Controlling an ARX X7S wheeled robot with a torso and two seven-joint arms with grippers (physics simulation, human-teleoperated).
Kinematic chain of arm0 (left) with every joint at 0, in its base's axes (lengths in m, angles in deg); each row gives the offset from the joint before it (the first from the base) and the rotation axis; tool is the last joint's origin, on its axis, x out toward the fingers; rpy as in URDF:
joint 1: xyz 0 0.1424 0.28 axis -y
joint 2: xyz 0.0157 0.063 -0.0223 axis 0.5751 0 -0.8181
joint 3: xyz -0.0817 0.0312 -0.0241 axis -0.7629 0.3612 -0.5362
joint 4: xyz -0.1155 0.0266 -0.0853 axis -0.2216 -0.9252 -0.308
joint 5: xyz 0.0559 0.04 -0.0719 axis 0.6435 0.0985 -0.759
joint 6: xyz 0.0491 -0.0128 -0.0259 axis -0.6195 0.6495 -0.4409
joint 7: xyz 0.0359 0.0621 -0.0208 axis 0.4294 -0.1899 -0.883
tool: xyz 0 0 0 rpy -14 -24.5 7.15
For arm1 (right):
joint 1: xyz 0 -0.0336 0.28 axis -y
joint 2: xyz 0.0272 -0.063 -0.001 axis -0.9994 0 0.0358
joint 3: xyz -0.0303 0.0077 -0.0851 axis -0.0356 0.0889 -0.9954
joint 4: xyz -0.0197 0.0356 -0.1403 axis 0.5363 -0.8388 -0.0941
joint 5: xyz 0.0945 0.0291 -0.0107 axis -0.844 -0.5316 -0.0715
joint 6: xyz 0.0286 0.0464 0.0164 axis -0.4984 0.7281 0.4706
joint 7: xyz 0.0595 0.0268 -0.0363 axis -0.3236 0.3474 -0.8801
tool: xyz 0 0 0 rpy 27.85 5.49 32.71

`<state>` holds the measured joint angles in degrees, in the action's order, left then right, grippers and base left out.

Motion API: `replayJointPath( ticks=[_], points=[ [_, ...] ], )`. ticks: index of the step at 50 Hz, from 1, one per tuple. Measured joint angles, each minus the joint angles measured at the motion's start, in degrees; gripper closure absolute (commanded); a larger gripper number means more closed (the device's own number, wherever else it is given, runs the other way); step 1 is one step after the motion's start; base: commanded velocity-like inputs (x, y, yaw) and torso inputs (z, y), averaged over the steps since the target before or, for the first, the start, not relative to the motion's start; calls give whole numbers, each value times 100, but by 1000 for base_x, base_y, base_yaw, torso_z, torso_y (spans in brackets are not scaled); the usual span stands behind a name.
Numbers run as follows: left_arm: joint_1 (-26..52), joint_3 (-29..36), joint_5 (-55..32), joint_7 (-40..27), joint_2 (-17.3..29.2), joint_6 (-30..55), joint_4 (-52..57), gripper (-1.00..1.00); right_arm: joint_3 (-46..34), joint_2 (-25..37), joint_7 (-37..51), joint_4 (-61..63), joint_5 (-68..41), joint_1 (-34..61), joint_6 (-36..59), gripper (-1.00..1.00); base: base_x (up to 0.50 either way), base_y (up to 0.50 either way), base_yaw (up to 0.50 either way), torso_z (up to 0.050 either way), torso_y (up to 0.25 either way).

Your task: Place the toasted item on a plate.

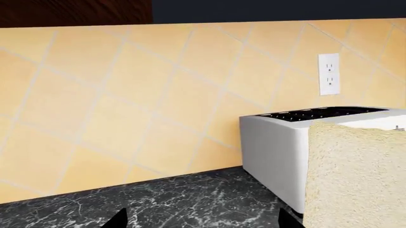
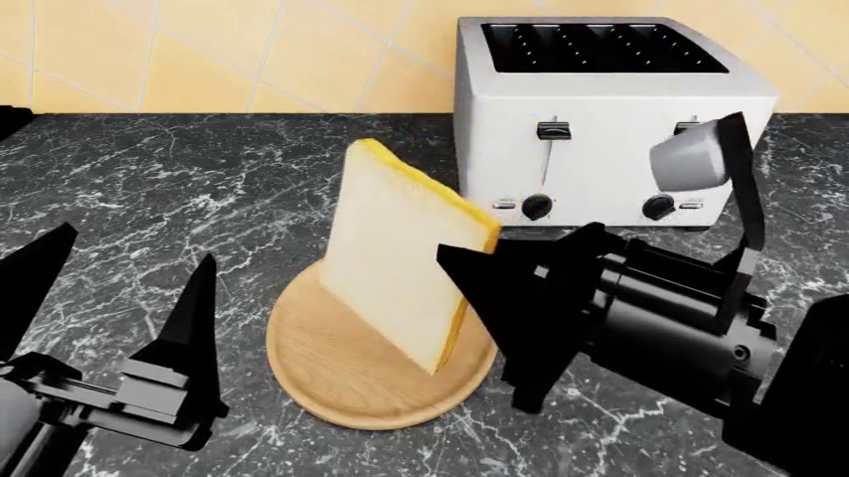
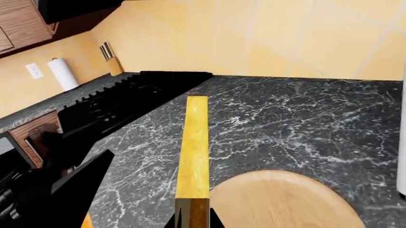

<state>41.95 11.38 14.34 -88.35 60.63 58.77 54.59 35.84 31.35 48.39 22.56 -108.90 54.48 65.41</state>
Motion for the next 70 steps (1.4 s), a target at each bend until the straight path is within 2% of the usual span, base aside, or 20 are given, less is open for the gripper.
replayJointPath(
  ticks=[34, 35, 49, 70],
  points=[
    [193, 164, 24, 108, -229, 186, -39, -100, -330, -248, -251, -201, 508, -287, 45, 100, 0, 0, 0, 0, 0],
    [206, 173, 23, 112, -239, 196, -40, -100, -338, -257, -266, -209, 545, -290, 61, -100, 0, 0, 0, 0, 0],
    [292, 250, 31, 153, -334, 272, -46, -100, -278, -359, -621, -144, 1231, -203, 401, -100, 0, 0, 0, 0, 0],
    [484, 478, 122, 287, -602, 454, -97, -100, 14, -424, -1012, 165, 1495, 271, 299, -100, 0, 0, 0, 0, 0]
  ],
)
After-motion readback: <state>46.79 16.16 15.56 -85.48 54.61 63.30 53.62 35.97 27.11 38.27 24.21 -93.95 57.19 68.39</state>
